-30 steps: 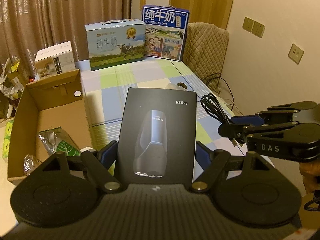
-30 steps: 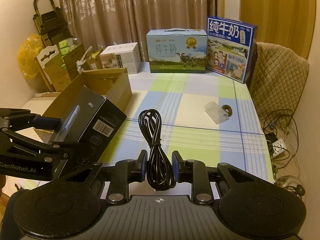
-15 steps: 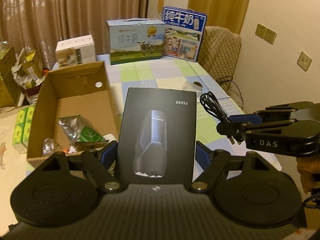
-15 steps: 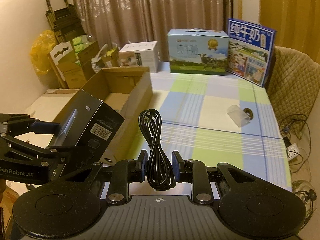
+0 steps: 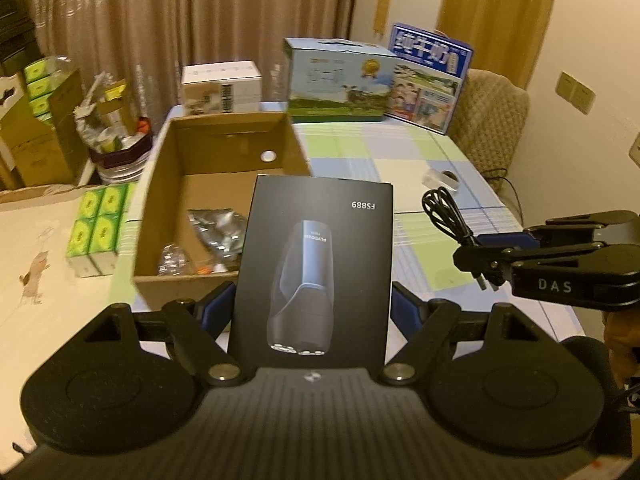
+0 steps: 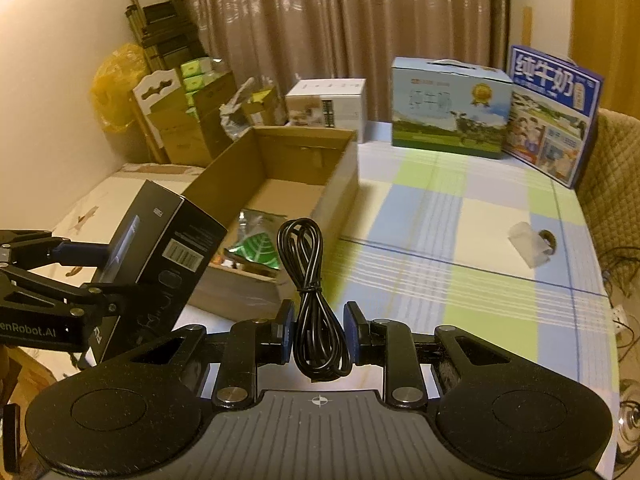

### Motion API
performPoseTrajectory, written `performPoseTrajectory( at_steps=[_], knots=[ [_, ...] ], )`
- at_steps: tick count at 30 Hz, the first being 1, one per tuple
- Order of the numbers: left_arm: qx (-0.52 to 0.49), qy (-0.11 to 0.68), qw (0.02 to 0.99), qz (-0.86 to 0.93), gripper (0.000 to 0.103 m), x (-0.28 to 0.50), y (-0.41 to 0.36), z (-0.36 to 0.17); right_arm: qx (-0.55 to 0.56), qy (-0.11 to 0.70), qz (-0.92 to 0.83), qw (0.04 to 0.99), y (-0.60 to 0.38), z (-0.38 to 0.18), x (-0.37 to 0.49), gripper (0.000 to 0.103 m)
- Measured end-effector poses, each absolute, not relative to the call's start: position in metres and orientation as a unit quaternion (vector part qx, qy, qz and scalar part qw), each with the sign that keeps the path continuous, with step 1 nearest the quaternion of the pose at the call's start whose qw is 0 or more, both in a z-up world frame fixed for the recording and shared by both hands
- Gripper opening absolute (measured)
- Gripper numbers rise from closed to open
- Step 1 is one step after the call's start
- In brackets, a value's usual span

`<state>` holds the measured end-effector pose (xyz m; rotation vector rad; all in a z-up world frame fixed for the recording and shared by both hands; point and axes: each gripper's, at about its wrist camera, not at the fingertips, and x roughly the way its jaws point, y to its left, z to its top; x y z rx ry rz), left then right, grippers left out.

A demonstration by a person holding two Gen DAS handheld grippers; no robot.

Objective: Organize objects
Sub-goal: 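Carry the FLYCO box with the left tool while the right tool carries the cable to the cardboard box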

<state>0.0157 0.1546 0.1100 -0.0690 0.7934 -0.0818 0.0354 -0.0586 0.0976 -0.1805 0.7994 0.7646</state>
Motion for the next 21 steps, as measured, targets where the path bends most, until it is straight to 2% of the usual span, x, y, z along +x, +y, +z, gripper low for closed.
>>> performPoseTrajectory(
  at_steps=[21],
  knots=[
    [-0.055,0.381,0.923,0.023,0.077,0.019,0.231,0.115,-0.109,0.375,0.396,0.831,0.006,0.092,0.035,0.022]
  ],
)
